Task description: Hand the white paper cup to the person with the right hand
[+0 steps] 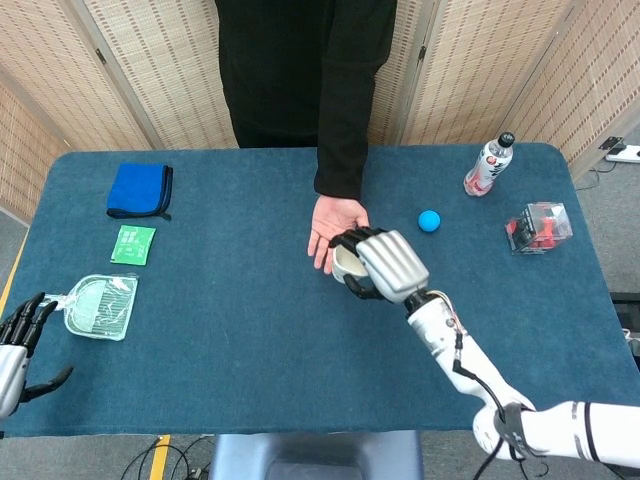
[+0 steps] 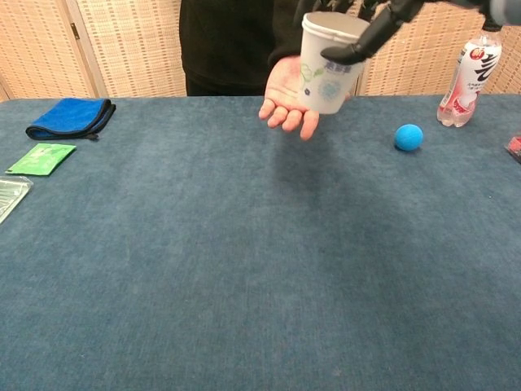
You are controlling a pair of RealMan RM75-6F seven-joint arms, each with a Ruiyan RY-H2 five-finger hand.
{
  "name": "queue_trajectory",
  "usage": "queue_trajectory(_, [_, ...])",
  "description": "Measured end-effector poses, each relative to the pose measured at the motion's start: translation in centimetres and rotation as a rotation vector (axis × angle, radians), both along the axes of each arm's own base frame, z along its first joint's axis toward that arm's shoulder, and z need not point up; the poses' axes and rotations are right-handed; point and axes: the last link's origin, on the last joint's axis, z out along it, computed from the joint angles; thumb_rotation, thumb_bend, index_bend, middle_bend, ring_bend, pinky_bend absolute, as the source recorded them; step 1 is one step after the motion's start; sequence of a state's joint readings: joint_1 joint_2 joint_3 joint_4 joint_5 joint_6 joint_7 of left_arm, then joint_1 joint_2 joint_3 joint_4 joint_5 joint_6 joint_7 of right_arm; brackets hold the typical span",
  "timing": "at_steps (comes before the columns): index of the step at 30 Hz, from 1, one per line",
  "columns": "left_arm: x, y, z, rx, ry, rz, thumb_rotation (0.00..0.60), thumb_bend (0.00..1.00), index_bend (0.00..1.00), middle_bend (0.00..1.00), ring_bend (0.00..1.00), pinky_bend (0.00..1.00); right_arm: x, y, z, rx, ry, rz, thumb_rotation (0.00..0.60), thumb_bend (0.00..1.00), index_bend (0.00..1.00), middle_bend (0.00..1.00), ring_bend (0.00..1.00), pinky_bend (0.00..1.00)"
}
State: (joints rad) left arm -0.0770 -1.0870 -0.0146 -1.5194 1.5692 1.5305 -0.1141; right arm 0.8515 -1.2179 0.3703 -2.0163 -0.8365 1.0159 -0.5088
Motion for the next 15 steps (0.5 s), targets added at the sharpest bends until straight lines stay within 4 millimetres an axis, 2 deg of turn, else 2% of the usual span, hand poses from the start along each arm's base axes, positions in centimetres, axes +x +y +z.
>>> queue_trajectory(5, [-0.3,0.1,0.3,0.003,-0.012,0.013,0.600,0.27,0.07,0.00,0.00,0.17,2.9,-3.9,-1.2,-0.010,0.014,-0.049,0.600,0.32,0.32,0.32,0.28,0.42])
queue_trajectory(8, [-0.5,0.3,0.5,0.004,-0.019,0.023,0.600,0.27,0.07,0.00,0.00,0.17,3.9,-5.7,-2.2,-0.003,0.026,-0.071,0.600,0.29,0.30,0.25,0.23,0.37])
queue_trajectory(11, [-0.7,0.5,0.7,0.006,-0.023,0.030,0.600,0.27,0.07,0.00,0.00,0.17,4.2,-6.5,-3.3,0.030,0.046,-0.082,0.600,0.26,0.15,0.13,0.13,0.24])
queue_trajectory(13, [-0.7,0.6,0.7,0.004,-0.023,0.032,0.600,0.27,0.07,0.00,0.00,0.17,4.2,-6.6,-3.9,0.055,0.062,-0.083,0.600,0.24,0.03,0.04,0.04,0.10])
queue_trajectory(15, [-0.8,0.6,0.7,0.002,-0.019,0.033,0.600,0.27,0.07,0.00,0.00,0.17,4.0,-6.6,-4.1,0.073,0.080,-0.083,0.600,0.22,0.00,0.01,0.00,0.03])
